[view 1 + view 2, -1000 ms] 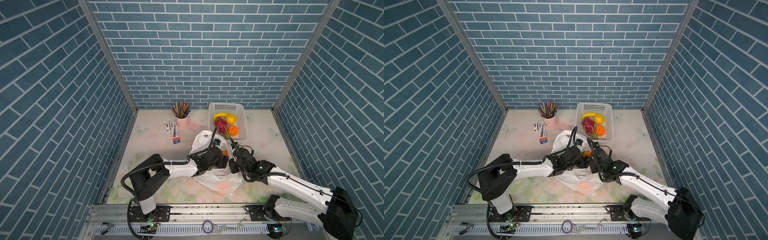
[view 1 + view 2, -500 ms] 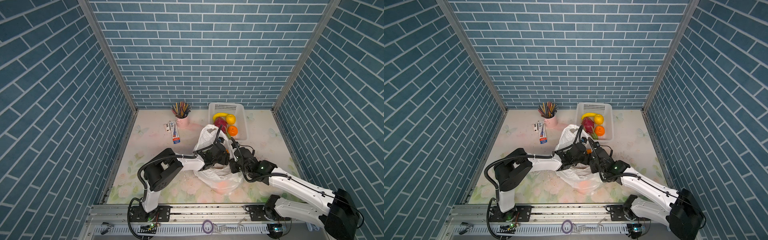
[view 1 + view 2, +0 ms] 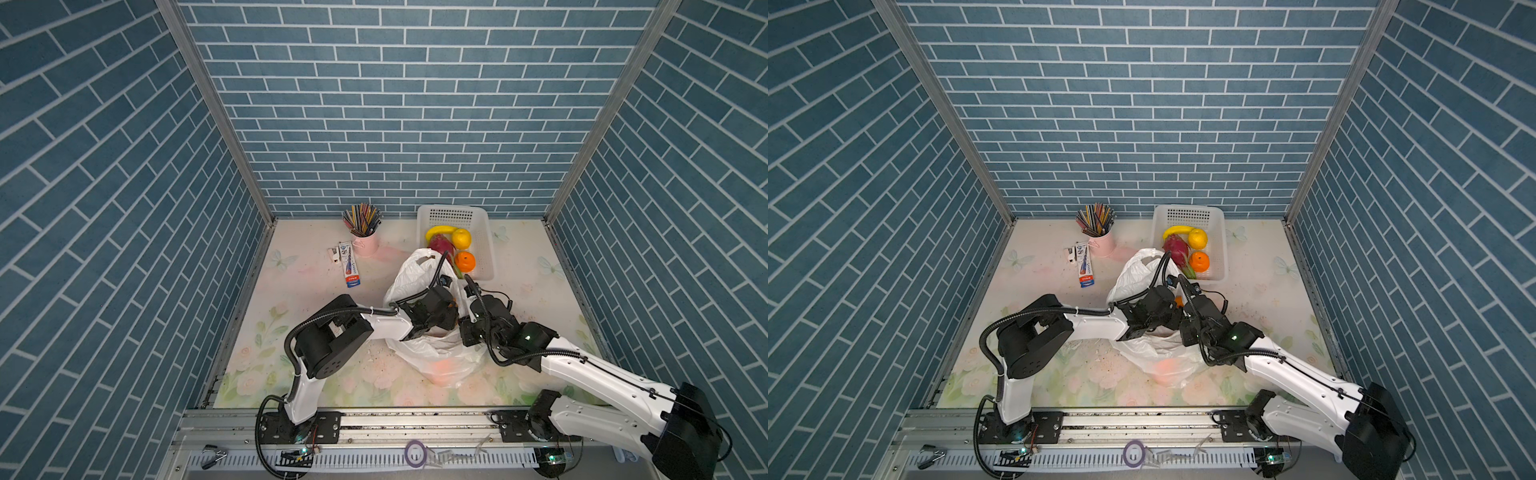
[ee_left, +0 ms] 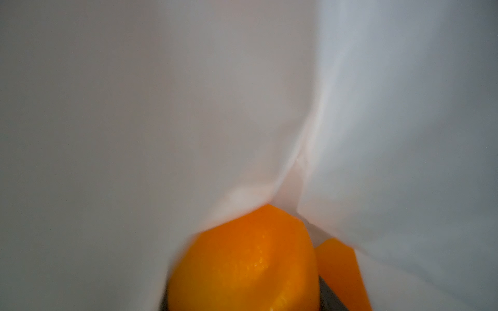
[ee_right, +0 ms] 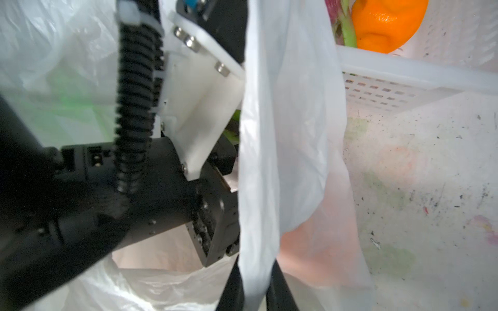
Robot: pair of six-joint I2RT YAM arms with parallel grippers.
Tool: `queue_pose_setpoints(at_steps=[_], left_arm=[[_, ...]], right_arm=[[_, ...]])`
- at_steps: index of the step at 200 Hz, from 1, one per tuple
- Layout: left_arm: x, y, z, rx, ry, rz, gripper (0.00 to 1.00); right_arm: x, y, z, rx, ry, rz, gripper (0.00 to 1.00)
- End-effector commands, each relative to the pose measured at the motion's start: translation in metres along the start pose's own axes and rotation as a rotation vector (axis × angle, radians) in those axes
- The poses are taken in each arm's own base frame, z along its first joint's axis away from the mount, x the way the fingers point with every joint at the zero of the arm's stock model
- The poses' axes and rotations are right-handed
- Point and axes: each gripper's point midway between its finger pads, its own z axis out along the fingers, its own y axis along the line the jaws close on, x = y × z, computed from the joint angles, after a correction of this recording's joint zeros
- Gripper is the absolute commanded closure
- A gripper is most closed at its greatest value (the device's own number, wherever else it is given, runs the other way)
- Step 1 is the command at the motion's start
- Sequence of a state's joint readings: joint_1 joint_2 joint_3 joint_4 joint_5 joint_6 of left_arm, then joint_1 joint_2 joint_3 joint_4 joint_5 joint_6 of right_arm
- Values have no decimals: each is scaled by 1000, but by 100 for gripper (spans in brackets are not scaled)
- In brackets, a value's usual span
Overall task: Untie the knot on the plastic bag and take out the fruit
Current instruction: 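Reach the left gripper into the bag and grasp an orange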
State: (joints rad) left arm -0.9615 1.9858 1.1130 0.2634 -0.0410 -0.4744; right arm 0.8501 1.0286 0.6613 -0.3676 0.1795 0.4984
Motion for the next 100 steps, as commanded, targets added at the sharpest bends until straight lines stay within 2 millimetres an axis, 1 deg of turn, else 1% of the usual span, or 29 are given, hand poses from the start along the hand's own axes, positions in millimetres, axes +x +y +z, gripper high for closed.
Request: queue_pose_setpoints(at_steps=[1, 25, 51, 74, 100], left_arm=[[1, 4, -13, 1, 3, -2, 47], [-4, -1, -28, 31, -23, -7, 49], [-8, -1, -44, 43, -40, -5, 49], [-13, -8, -58, 85, -63, 12, 49], [-23, -14, -81, 131, -130, 28, 49]], right_arm=[[2, -10, -3, 44, -9, 37, 83], [3, -15, -2, 74, -5, 49, 83], [5, -19, -1, 92, 3, 55, 82], [7, -21, 2, 103, 15, 65, 82], [10, -21, 4, 105, 28, 77, 79]])
